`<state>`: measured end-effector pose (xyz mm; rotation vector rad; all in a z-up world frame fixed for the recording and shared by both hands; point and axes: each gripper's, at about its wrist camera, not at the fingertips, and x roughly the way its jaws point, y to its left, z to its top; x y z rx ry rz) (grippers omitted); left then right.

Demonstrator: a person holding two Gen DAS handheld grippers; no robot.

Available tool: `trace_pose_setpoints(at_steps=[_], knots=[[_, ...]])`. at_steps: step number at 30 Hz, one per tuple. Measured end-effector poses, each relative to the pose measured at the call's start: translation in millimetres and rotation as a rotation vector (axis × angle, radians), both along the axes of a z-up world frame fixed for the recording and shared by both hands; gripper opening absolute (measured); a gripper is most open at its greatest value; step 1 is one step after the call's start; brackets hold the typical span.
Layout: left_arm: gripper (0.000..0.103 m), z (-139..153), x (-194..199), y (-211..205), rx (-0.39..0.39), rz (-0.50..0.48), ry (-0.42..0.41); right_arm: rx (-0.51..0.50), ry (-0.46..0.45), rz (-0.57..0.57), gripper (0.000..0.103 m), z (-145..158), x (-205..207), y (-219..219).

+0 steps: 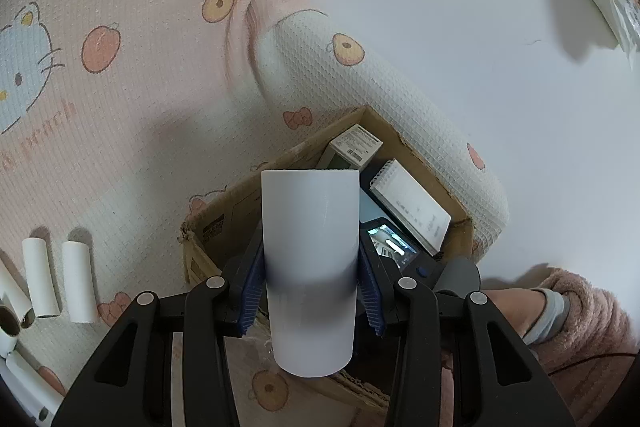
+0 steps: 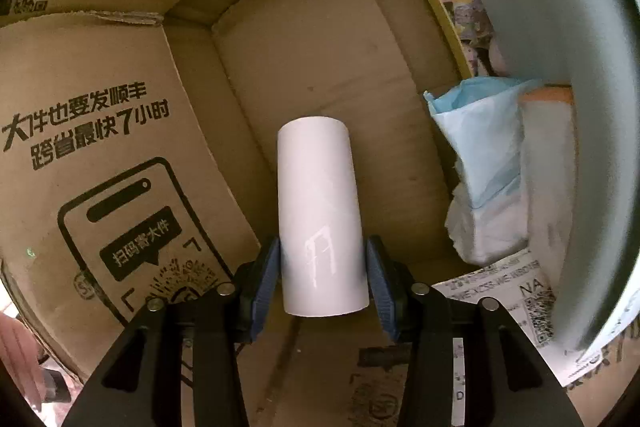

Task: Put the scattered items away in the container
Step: 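Lower the tube into the box and open the right gripper, then lower the left gripper's tube into the box beside the other tube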

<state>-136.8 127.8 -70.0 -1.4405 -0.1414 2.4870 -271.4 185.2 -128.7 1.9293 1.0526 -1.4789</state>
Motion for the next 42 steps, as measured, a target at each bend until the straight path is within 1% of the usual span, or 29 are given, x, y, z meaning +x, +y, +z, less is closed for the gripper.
trace_pose_setpoints(at_steps=[2,4,5,7,9,11,12,14,15,17,19,21,22,24,26,28,31,34,36,37,40,42], knots=[[0.047,0.0,-0.6,0.5,-0.005,-0.002,-0.004,0.008,0.002,0.020,0.041,0.9,-0.8,-1.4],[0.047,-0.2,0.1,2.0,-0.005,-0.005,-0.010,0.036,-0.010,0.032,0.042,-0.9,-2.0,-2.9],[0.047,-0.2,0.5,2.8,-0.006,-0.009,-0.014,0.054,-0.007,0.032,0.044,-0.7,-4.1,-3.4],[0.047,0.7,1.0,5.3,-0.013,-0.016,-0.014,0.063,0.014,0.045,0.053,3.2,-6.8,-4.9],[0.047,2.9,1.4,9.0,-0.026,-0.025,-0.004,0.037,0.032,0.070,0.056,10.2,-8.9,-7.7],[0.047,3.7,2.1,11.4,-0.028,-0.025,0.004,0.006,0.040,0.082,0.056,14.2,-10.0,-10.7],[0.047,4.8,1.4,12.4,-0.023,-0.025,0.005,0.001,0.047,0.106,0.056,15.4,-10.7,-13.3],[0.047,5.9,0.2,14.2,-0.017,-0.021,0.005,-0.016,0.060,0.120,0.054,17.0,-12.4,-18.9],[0.047,7.0,-0.3,15.1,-0.014,-0.022,0.006,-0.027,0.056,0.115,0.051,17.6,-14.1,-21.8],[0.047,7.7,-1.1,16.0,-0.020,-0.020,0.009,-0.089,0.026,0.071,0.039,21.8,-20.9,-29.7],[0.047,8.0,-1.8,17.0,-0.035,-0.021,0.015,-0.119,0.029,0.057,0.023,22.4,-25.0,-37.9],[0.047,6.9,-3.0,16.5,-0.043,-0.018,0.015,-0.122,0.052,0.056,0.018,18.7,-28.4,-46.0],[0.047,6.2,-3.7,15.9,-0.044,-0.016,0.013,-0.116,0.048,0.061,0.018,15.8,-29.4,-49.0],[0.047,4.9,-4.6,12.3,-0.040,-0.001,0.007,-0.097,0.007,0.046,0.017,5.7,-32.8,-53.0],[0.047,4.6,-5.4,9.9,-0.038,0.004,0.006,-0.059,0.026,0.039,0.016,-1.2,-36.8,-52.5],[0.047,4.4,-6.1,8.0,-0.039,0.010,0.005,-0.039,0.029,0.051,0.016,-2.0,-40.3,-52.0],[0.047,3.1,-7.4,6.9,-0.039,0.014,0.001,-0.010,-0.008,0.033,0.016,-2.6,-46.1,-47.9],[0.047,1.0,-8.0,7.2,-0.039,0.025,-0.002,-0.029,-0.017,0.060,0.015,3.4,-48.4,-49.7],[0.047,-0.2,-8.8,8.0,-0.037,0.030,-0.010,-0.038,-0.023,0.053,0.015,10.4,-52.0,-51.8],[0.047,-0.3,-9.0,8.3,-0.037,0.033,-0.014,-0.060,-0.024,0.051,0.016,18.3,-53.5,-53.6],[0.047,1.8,-8.0,10.1,-0.040,0.034,-0.011,-0.098,0.008,0.116,0.016,40.3,-53.9,-62.4],[0.047,4.6,-6.1,13.7,-0.053,0.027,0.002,-0.121,0.008,0.133,0.016,56.0,-57.6,-64.6]])
